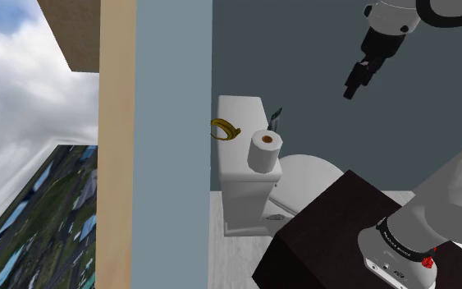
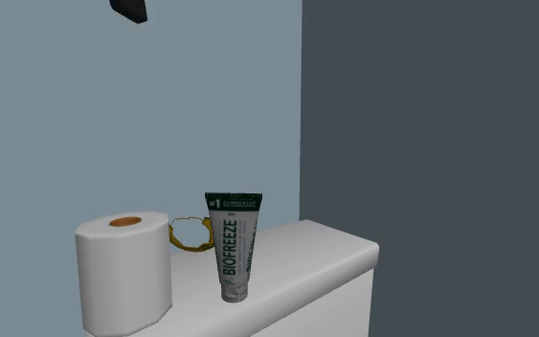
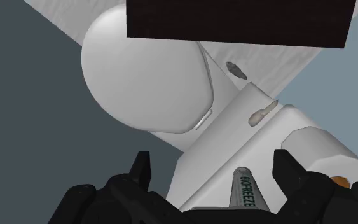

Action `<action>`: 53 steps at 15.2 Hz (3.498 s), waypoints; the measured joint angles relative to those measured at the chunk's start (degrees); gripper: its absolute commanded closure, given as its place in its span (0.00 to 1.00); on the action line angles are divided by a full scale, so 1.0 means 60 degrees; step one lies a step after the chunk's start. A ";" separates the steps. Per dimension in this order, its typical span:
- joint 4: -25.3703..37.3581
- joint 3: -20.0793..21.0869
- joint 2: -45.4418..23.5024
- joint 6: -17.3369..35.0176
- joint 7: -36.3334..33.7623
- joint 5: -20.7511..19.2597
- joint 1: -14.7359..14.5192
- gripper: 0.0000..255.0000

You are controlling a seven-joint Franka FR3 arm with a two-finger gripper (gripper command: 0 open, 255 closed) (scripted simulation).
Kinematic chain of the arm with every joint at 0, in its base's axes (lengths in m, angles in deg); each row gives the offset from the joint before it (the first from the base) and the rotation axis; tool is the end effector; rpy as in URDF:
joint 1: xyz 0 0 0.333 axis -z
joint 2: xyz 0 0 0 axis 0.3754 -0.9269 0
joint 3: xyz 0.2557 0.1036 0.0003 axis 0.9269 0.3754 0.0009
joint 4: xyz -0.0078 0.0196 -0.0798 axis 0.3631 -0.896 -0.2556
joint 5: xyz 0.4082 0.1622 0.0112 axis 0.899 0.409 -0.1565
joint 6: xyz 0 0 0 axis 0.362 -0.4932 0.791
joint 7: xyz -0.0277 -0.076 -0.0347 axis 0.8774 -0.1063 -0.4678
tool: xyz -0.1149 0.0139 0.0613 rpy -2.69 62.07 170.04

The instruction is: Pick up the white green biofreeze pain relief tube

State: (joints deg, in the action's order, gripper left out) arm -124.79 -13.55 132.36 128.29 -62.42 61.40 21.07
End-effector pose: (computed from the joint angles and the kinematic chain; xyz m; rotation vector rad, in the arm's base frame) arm 0.4002 0.0014 0.5341 3.0052 0.1241 0.0375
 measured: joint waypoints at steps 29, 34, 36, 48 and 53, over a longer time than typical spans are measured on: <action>0.2241 -0.2168 -0.6728 0.3638 1.1516 0.0218 -0.2443 1.00; 0.2253 -0.2168 -0.6772 0.3684 1.1515 0.0227 -0.2444 1.00; 0.2254 -0.2170 -0.6771 0.3686 1.1514 0.0226 -0.2443 1.00; 0.2912 -0.2148 -0.6452 0.2702 1.1553 0.0199 -0.2457 1.00; 0.3424 -0.2132 -0.6329 0.2072 1.1584 0.0197 -0.2468 1.00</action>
State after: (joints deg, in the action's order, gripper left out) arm -104.25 -26.34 94.38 140.72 7.08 62.58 6.27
